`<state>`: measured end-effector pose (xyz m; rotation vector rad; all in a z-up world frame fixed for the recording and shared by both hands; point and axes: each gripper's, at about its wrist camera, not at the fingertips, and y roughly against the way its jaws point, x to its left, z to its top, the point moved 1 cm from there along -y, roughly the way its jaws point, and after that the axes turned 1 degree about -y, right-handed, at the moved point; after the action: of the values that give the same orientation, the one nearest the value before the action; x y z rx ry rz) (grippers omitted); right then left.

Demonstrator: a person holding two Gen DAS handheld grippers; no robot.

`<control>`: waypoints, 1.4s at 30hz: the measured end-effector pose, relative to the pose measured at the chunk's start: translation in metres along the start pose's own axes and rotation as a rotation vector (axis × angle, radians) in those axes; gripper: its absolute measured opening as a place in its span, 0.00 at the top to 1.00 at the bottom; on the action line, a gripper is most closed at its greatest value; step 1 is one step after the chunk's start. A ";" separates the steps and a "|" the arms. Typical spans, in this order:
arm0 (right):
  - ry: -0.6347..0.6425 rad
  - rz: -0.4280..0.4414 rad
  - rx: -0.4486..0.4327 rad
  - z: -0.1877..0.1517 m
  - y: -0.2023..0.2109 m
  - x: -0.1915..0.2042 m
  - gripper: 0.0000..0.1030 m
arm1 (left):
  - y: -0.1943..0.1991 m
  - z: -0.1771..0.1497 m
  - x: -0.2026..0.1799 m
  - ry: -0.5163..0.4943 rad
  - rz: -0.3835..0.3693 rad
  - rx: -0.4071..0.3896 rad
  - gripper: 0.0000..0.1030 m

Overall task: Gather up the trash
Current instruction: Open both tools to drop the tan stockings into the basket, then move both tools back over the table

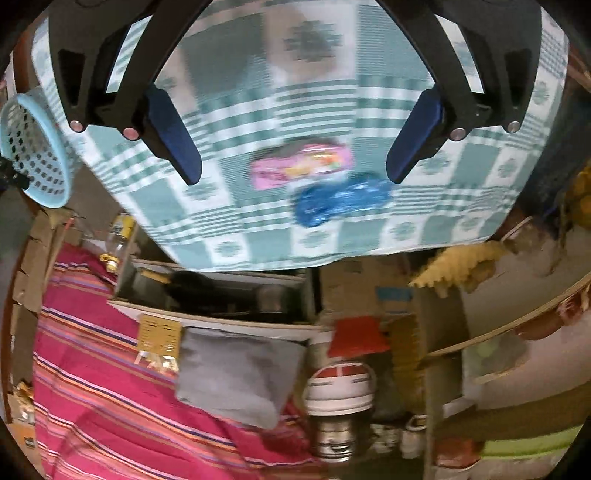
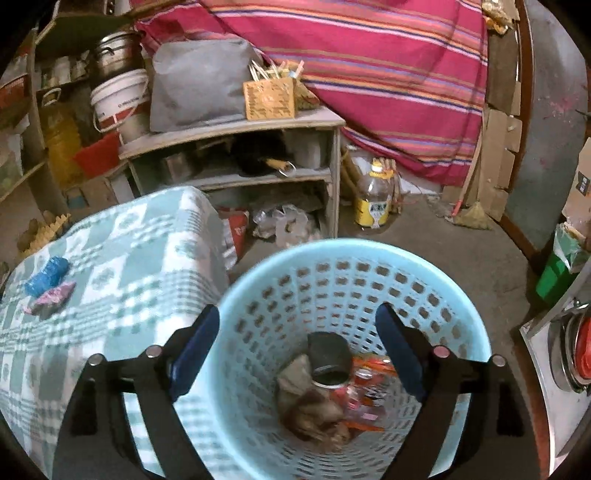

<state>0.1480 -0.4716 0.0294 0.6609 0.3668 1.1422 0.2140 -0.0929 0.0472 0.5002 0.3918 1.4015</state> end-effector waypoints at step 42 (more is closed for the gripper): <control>0.252 0.187 0.061 -0.019 -0.061 0.189 0.14 | -0.128 -0.021 0.057 0.144 -0.127 0.305 0.37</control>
<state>0.2538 -0.3081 -0.0133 0.6150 0.5646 1.4024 0.3161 -0.0468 -0.0389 0.6122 0.7494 1.2636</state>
